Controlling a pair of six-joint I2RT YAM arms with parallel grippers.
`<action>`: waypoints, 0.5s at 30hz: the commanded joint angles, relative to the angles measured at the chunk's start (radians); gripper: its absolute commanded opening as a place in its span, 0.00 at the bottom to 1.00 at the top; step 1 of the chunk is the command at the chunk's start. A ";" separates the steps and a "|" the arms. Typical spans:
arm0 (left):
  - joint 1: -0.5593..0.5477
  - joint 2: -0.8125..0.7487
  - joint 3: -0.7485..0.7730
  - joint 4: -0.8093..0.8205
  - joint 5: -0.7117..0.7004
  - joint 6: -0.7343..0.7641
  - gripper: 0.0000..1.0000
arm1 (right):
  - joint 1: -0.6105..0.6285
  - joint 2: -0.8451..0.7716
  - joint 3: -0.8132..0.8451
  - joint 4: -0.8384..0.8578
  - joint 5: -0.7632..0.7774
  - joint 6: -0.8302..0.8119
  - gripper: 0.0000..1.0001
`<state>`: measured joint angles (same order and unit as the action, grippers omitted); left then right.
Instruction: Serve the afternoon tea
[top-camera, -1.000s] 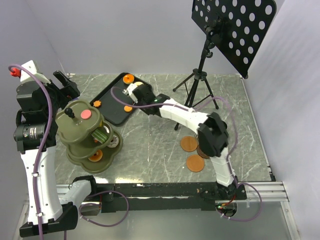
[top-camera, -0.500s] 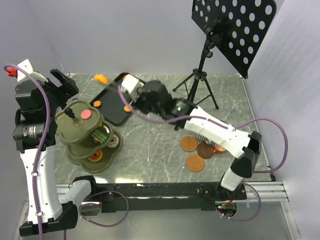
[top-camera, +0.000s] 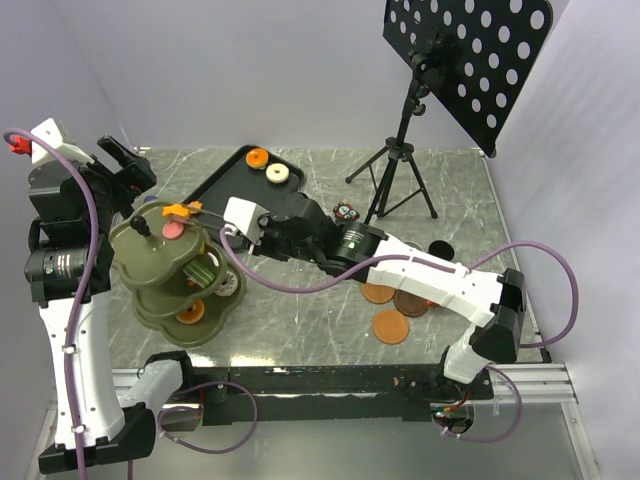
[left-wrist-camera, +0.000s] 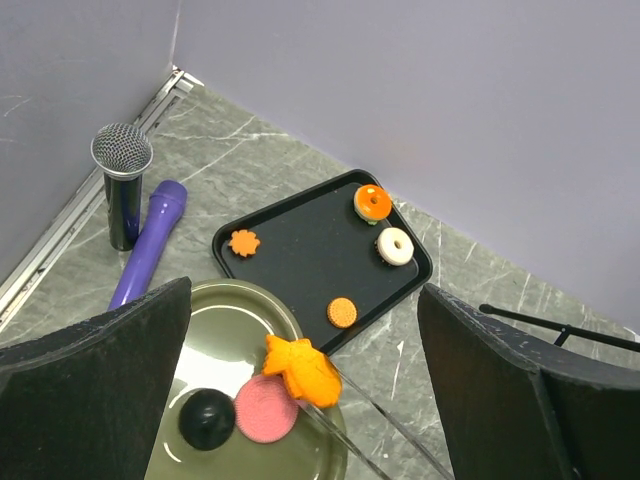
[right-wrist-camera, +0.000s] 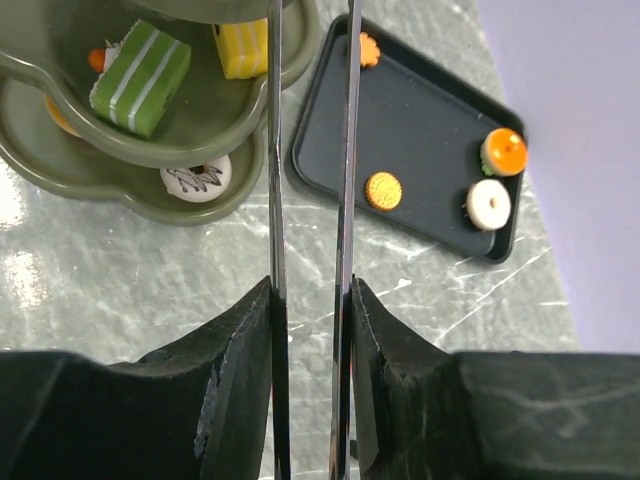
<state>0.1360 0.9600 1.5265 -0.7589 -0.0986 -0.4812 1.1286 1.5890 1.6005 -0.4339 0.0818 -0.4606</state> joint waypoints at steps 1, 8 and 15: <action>0.005 -0.012 0.026 0.038 -0.003 -0.008 1.00 | 0.025 -0.087 0.009 0.064 0.018 -0.050 0.20; 0.005 -0.017 0.021 0.033 -0.004 -0.007 1.00 | 0.043 -0.107 0.021 0.041 0.000 -0.070 0.20; 0.005 -0.015 0.018 0.036 0.002 -0.011 1.00 | 0.054 -0.130 -0.013 -0.009 -0.022 -0.072 0.24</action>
<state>0.1360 0.9588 1.5265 -0.7589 -0.0986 -0.4839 1.1717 1.5261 1.5993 -0.4541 0.0765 -0.5186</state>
